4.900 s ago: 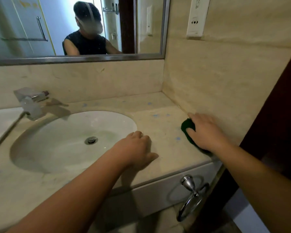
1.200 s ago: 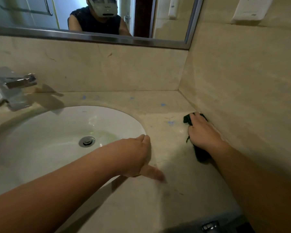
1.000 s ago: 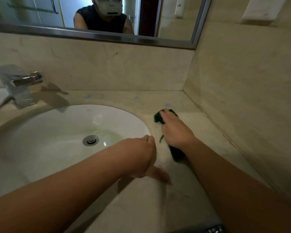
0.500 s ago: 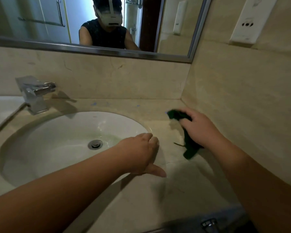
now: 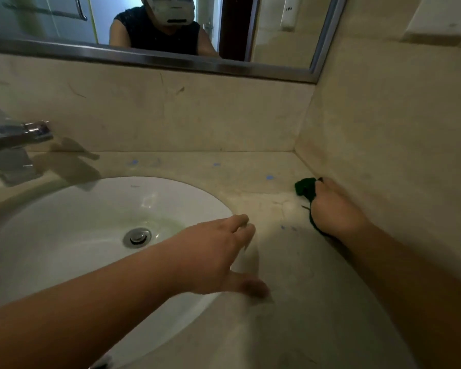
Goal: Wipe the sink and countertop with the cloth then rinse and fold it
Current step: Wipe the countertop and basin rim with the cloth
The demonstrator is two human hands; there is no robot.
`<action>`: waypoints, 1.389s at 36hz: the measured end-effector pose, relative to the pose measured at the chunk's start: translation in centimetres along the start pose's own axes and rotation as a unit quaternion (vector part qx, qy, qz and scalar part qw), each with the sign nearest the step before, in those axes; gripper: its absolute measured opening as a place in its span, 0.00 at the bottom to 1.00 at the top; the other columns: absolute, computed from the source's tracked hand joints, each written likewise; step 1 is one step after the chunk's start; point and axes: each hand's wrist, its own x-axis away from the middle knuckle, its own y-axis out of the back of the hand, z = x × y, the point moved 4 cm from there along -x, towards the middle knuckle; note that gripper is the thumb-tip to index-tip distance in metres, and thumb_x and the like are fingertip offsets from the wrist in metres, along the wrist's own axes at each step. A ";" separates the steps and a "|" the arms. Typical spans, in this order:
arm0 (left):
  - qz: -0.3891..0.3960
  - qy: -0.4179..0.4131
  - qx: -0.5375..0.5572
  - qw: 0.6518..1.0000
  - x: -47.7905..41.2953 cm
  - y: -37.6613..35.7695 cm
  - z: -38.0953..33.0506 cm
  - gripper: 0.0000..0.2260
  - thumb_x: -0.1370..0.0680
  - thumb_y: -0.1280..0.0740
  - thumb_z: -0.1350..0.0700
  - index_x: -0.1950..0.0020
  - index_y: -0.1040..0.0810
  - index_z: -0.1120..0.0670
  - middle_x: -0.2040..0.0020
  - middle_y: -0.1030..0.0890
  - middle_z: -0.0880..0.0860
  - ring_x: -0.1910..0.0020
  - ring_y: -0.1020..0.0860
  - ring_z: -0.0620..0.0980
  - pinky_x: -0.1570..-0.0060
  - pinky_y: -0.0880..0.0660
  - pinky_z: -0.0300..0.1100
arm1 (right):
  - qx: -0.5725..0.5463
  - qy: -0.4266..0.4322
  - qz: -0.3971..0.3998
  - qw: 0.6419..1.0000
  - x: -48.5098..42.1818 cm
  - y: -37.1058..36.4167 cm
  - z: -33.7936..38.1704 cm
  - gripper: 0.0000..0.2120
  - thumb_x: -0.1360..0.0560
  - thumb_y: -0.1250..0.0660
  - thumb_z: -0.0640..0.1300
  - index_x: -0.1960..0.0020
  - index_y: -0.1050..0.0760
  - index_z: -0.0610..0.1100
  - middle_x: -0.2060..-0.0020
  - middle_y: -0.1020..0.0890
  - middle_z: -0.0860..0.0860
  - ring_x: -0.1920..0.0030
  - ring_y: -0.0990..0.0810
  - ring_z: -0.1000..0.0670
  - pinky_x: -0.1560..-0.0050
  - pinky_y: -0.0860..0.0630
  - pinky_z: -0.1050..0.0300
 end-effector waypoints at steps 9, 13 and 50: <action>-0.034 -0.019 -0.009 0.999 -0.5 0.3 0.2 0.47 0.30 0.40 0.20 0.19 0.36 0.49 0.21 0.35 0.47 0.26 0.31 0.49 0.30 0.27 0.49 | -0.025 0.079 -0.018 0.996 -4.6 0.2 1.3 0.24 0.22 0.42 0.32 0.27 0.30 0.41 0.34 0.25 0.41 0.37 0.24 0.39 0.33 0.26 0.43; -0.074 -0.046 -0.046 0.995 -1.4 1.3 1.2 0.43 0.29 0.42 0.19 0.22 0.31 0.45 0.28 0.29 0.44 0.30 0.30 0.45 0.31 0.27 0.46 | -0.026 0.064 -0.013 0.998 -3.7 0.7 1.7 0.27 0.20 0.42 0.31 0.21 0.37 0.38 0.27 0.29 0.38 0.30 0.28 0.38 0.28 0.32 0.48; -0.079 0.132 -0.005 0.988 -1.2 3.9 11.3 0.35 0.19 0.34 0.56 0.14 0.46 0.52 0.14 0.44 0.51 0.17 0.41 0.52 0.24 0.39 0.44 | -0.349 0.081 -0.009 0.934 3.3 8.0 15.0 0.25 0.18 0.44 0.37 0.27 0.25 0.55 0.40 0.19 0.52 0.48 0.19 0.52 0.50 0.22 0.58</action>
